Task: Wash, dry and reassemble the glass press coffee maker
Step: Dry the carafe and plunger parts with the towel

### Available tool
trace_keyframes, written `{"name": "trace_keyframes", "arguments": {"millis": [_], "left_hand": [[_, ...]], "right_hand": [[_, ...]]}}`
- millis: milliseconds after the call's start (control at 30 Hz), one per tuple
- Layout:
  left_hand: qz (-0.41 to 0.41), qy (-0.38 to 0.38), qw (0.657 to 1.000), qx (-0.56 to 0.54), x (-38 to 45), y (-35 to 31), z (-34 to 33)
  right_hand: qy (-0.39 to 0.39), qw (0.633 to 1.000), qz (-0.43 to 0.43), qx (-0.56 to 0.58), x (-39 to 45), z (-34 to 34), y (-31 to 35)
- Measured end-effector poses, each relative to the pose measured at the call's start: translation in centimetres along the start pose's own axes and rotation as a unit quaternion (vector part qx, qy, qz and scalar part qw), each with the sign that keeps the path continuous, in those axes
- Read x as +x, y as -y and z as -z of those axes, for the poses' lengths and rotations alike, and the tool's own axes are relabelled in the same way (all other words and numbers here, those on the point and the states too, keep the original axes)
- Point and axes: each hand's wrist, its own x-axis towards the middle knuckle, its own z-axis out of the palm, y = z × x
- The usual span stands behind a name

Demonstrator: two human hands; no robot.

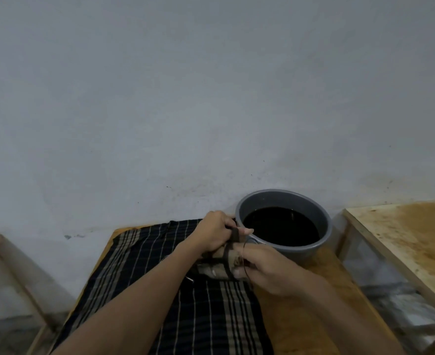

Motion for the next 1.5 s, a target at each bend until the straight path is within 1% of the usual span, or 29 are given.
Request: {"name": "trace_keyframes", "arguments": {"millis": [67,133,167,233,267,300,367,467,500,533,600,667,700,733,800,833,867,900,933,1000,1067,1100,1167,1233,1300,1367,1400,1467,1500], "left_hand": [[-0.018,0.012,0.999,0.043,0.3,-0.9,0.0],[-0.06,0.007,0.984,0.165,0.5,-1.9,-0.7],[-0.079,-0.012,0.974,0.21,0.5,-2.2,-1.1],[-0.105,-0.057,0.96,0.252,0.4,-2.0,-1.5],[-0.117,-0.065,0.955,0.265,0.3,-1.8,-1.7],[-0.124,-0.063,0.952,0.272,0.0,-1.5,-1.8],[-0.118,-0.047,0.962,0.24,-0.4,-1.2,-1.6],[-0.071,-0.023,0.983,0.165,-0.4,-0.2,-0.6],[-0.047,-0.011,0.991,0.127,-0.2,0.3,-0.2],[-0.024,0.003,0.996,0.082,0.0,0.7,0.0],[-0.006,0.03,0.999,0.043,0.6,0.6,0.4],[-0.039,0.035,0.992,0.114,0.7,-0.2,0.0],[-0.055,0.021,0.985,0.164,0.5,-0.5,-0.3],[-0.068,-0.011,0.976,0.206,0.3,-0.5,-0.6],[-0.108,-0.119,0.951,0.266,-0.3,0.1,-1.0],[-0.148,-0.166,0.93,0.293,-0.6,0.6,-1.2],[-0.17,-0.191,0.915,0.313,-0.8,0.9,-1.0],[-0.174,-0.198,0.913,0.312,-1.0,1.1,-0.7],[-0.174,-0.205,0.918,0.291,-0.9,1.4,-0.3],[-0.144,-0.199,0.947,0.208,-0.6,1.7,0.7],[-0.111,-0.137,0.976,0.131,0.1,1.4,1.5],[-0.093,-0.094,0.985,0.111,0.4,1.1,1.7],[-0.07,0.011,0.994,0.081,0.9,0.6,2.0],[-0.052,0.07,0.994,0.065,1.4,0.7,2.1],[-0.035,0.086,0.991,0.101,1.7,0.7,1.7],[-0.034,0.089,0.977,0.191,1.8,-0.1,0.9],[-0.042,0.092,0.97,0.22,1.9,-0.4,0.6],[-0.04,0.072,0.971,0.227,2.0,-0.4,0.8],[-0.029,0.06,0.972,0.224,2.0,-0.1,1.1]], "right_hand": [[0.031,0.999,-0.029,0.01,0.4,0.2,0.3],[0.029,0.984,-0.099,0.146,0.6,-0.1,0.5],[0.014,0.943,-0.161,0.291,0.5,-0.3,0.6],[-0.018,0.819,-0.23,0.526,0.6,-0.5,0.6],[-0.038,0.794,-0.23,0.561,0.7,-0.8,0.2],[-0.051,0.788,-0.235,0.567,0.9,-1.4,0.0],[-0.045,0.819,-0.234,0.523,0.9,-2.0,-0.2],[-0.029,0.952,-0.117,0.282,-0.3,-1.0,0.2],[-0.036,0.982,-0.052,0.179,-0.7,-0.4,0.3],[-0.032,0.996,0.021,0.083,-0.8,0.0,0.5],[0.006,0.998,0.064,-0.021,-0.5,0.3,0.7],[0.035,0.999,0.014,0.025,0.1,-0.3,1.1],[0.025,0.991,-0.031,0.125,0.3,-0.7,1.2],[0.006,0.953,-0.108,0.283,0.4,-0.9,1.2],[-0.056,0.776,-0.234,0.583,0.4,-1.0,0.8],[-0.101,0.719,-0.252,0.64,0.3,-1.2,0.0],[-0.131,0.693,-0.255,0.661,0.2,-1.4,-0.2],[-0.148,0.702,-0.239,0.654,0.1,-1.5,-0.2],[-0.155,0.731,-0.211,0.63,-0.2,-1.5,0.1],[-0.162,0.836,-0.141,0.505,-0.8,-1.3,0.5],[-0.136,0.941,-0.055,0.304,-1.5,-0.4,1.1],[-0.11,0.973,-0.011,0.202,-1.6,0.1,1.3],[-0.048,0.997,0.042,0.044,-1.2,1.1,1.8],[-0.005,0.998,0.048,-0.05,-0.5,1.5,2.1],[0.024,0.998,0.01,-0.063,0.4,0.8,1.6],[0.026,0.991,-0.091,0.091,1.1,-0.6,1.4],[0.009,0.961,-0.152,0.232,1.2,-1.1,1.7],[-0.034,0.841,-0.229,0.489,1.0,-1.0,2.0],[-0.052,0.791,-0.23,0.565,0.8,-0.8,1.8]]}}
